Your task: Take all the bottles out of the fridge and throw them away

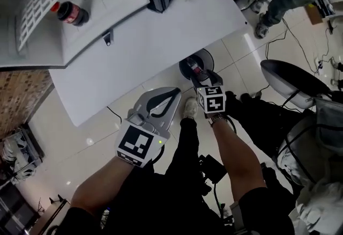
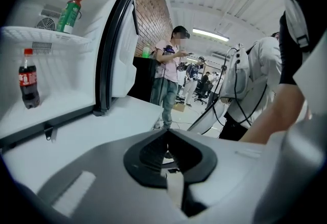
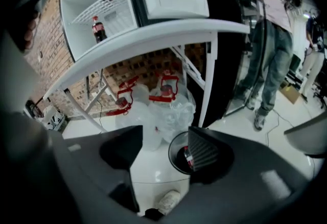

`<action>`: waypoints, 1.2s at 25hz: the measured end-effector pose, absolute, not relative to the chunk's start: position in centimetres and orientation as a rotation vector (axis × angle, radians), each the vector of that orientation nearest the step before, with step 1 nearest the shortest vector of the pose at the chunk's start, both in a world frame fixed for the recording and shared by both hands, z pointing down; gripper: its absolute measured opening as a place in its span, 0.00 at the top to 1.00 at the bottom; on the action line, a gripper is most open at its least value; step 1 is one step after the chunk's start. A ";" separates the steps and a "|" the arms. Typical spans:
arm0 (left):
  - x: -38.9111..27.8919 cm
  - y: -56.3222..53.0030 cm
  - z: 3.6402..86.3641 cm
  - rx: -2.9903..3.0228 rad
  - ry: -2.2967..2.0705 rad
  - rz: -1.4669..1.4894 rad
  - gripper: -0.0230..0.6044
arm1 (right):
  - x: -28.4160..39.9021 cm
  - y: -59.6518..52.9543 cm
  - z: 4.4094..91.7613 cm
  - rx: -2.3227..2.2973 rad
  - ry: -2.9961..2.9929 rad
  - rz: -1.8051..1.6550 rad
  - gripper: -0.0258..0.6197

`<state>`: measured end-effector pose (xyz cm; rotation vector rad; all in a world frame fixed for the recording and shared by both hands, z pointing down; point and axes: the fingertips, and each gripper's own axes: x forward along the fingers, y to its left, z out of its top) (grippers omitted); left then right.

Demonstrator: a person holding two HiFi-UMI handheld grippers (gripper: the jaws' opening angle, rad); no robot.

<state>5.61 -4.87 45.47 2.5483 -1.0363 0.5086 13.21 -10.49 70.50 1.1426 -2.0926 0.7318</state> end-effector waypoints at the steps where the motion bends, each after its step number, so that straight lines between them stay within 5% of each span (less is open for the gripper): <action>1: 5.3 -5.0 44.6 2.553 -1.050 0.497 0.96 | 13.1 -10.5 69.1 1.154 -2.107 0.722 0.52; 15: -0.3 -4.7 34.2 2.604 -1.294 0.351 0.96 | 8.2 -10.3 49.9 1.195 -2.362 0.443 0.60; 30: -10.4 -4.3 27.1 2.545 -1.619 0.274 0.96 | -4.7 -14.6 34.9 1.057 -2.620 0.123 0.61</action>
